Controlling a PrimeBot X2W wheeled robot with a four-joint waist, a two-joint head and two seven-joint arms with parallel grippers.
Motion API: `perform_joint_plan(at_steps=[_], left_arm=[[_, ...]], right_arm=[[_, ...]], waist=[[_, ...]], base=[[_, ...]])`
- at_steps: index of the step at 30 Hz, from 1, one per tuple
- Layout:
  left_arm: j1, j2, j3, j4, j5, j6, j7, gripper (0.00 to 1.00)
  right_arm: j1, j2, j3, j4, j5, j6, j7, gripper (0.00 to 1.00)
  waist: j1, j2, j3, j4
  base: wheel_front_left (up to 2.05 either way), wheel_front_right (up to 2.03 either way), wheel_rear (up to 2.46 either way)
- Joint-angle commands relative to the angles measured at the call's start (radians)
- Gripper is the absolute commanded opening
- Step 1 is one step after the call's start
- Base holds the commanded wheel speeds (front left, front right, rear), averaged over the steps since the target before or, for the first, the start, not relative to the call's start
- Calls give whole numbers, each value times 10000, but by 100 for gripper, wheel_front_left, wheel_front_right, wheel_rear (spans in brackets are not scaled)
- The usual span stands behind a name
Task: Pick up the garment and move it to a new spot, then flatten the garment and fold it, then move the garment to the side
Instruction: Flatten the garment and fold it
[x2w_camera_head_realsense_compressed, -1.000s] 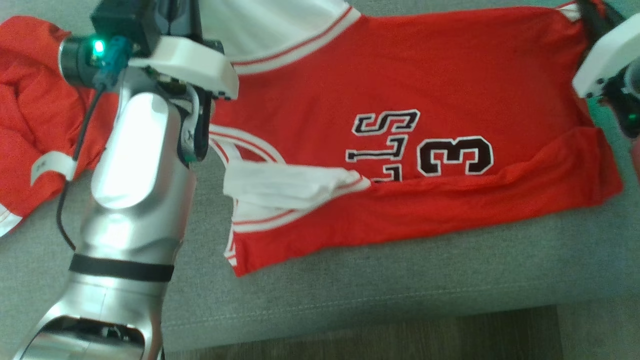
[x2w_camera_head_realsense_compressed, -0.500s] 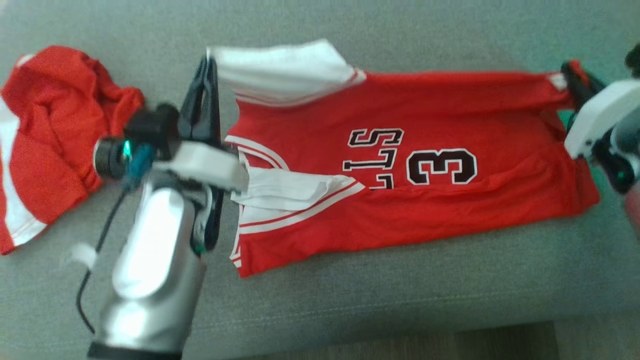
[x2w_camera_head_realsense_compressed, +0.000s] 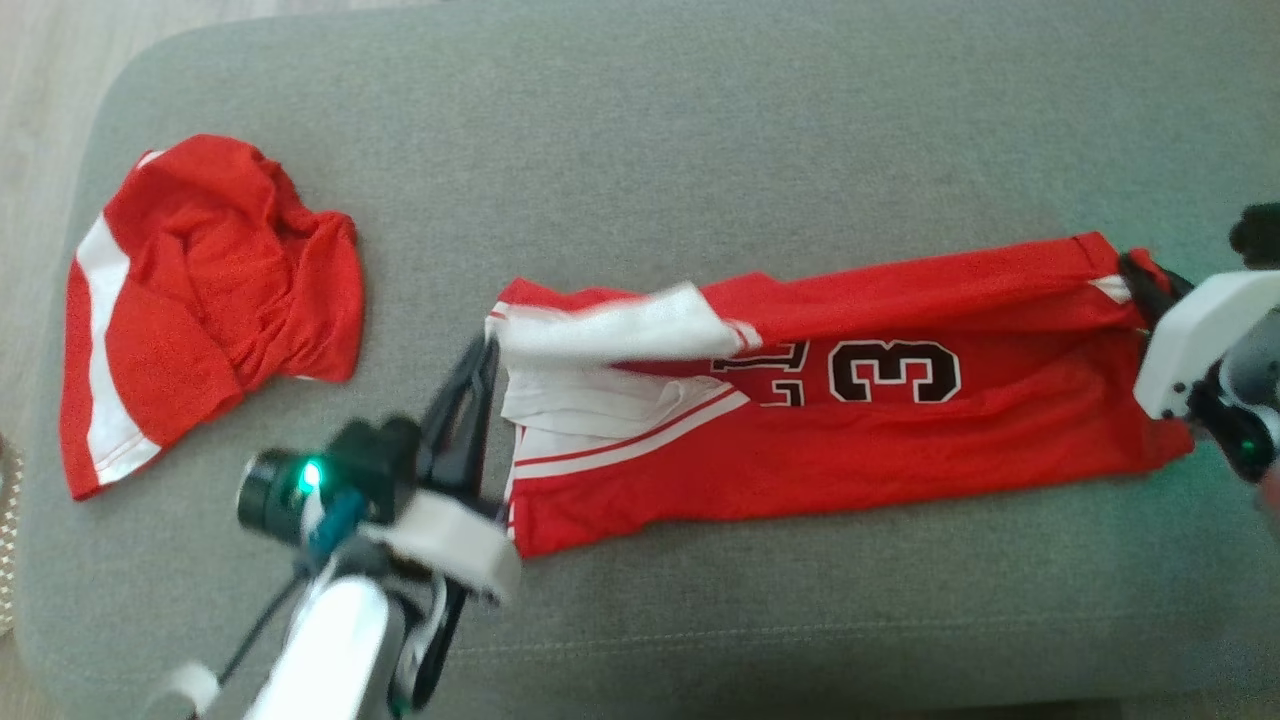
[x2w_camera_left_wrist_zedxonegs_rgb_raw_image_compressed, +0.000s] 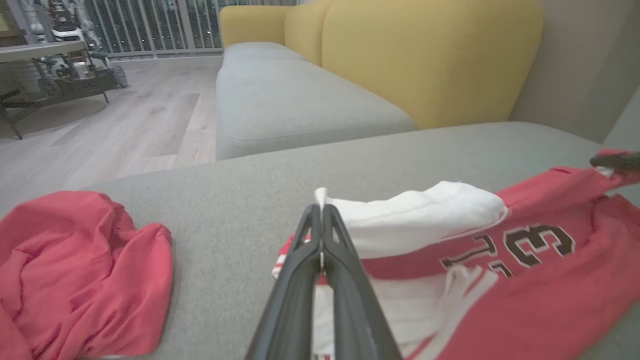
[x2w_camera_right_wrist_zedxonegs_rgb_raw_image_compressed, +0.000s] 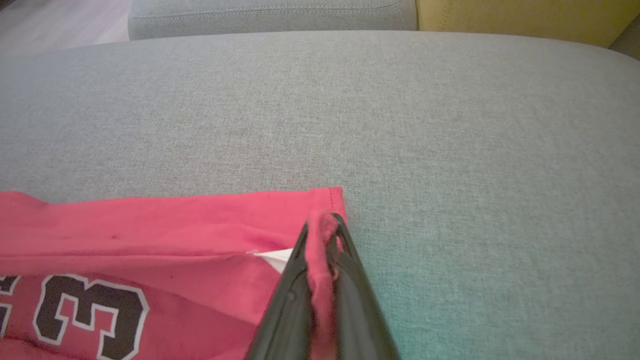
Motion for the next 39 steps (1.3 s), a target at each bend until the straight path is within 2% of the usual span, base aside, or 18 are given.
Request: perform_joint_plan(at_steps=[1,8,15,16,17,18,19,20,21,23,29,35,39], left_arm=[[22,338,225,-605,143,-29,148,0],[992,1029,-69,-1344,329,-187,749,0],[1297,1482,-528,-1411,611,-474,1145,0],[1303,1524,-615,-1346,653,-531,1203,0],[1315,1548,-700,-1265,671,-590,1281,0],[1327,1548,-767,-1195,674,-624,1350,0],[1334,1551,-825,-1134,692,-639,1396,37],[1335,1567,-876,-1082,734,-640,1421,96],[1340,1578,-901,-1037,756,-624,1434,100],[1344,1589,-887,-969,730,-589,1449,100],[1165,1440,-200,-969,419,19,1049,100],[929,523,1064,-942,-523,1086,-292,100],[953,-75,1773,-1019,-1162,1435,-760,100]], right_arm=[[87,-388,85,-234,71,-4,59,0],[376,-691,349,-266,182,-4,599,0],[718,-955,666,-527,375,-4,1393,0],[760,-1012,693,-550,400,-4,1524,55],[789,-1069,685,-540,421,-4,1643,100],[805,-1106,687,-543,422,-4,1763,100],[807,-1147,671,-571,413,-4,1815,100],[792,-1183,625,-601,404,-4,1817,100],[770,-1206,554,-621,393,-4,1784,100],[718,-1250,435,-658,280,-4,1684,100],[664,-1098,-142,-932,182,-4,1099,100],[1122,-301,-1396,-1604,88,-4,-537,100],[1866,477,-2436,-2263,-88,-4,-1635,100]], waist=[[0,0,-70,79],[0,0,-206,226],[0,0,-329,269],[0,0,-344,262],[0,0,-360,249],[0,0,-382,233],[0,0,-405,212],[0,0,-431,186],[0,0,-463,158],[0,0,-514,113],[0,0,-787,23],[0,0,-1239,-110],[0,0,-1416,-298]], base=[[0,0,0],[0,0,0],[0,0,0],[0,0,0],[0,0,0],[0,0,0],[0,0,0],[0,0,0],[0,0,0],[0,0,0],[0,0,0],[0,0,0],[0,0,0]])
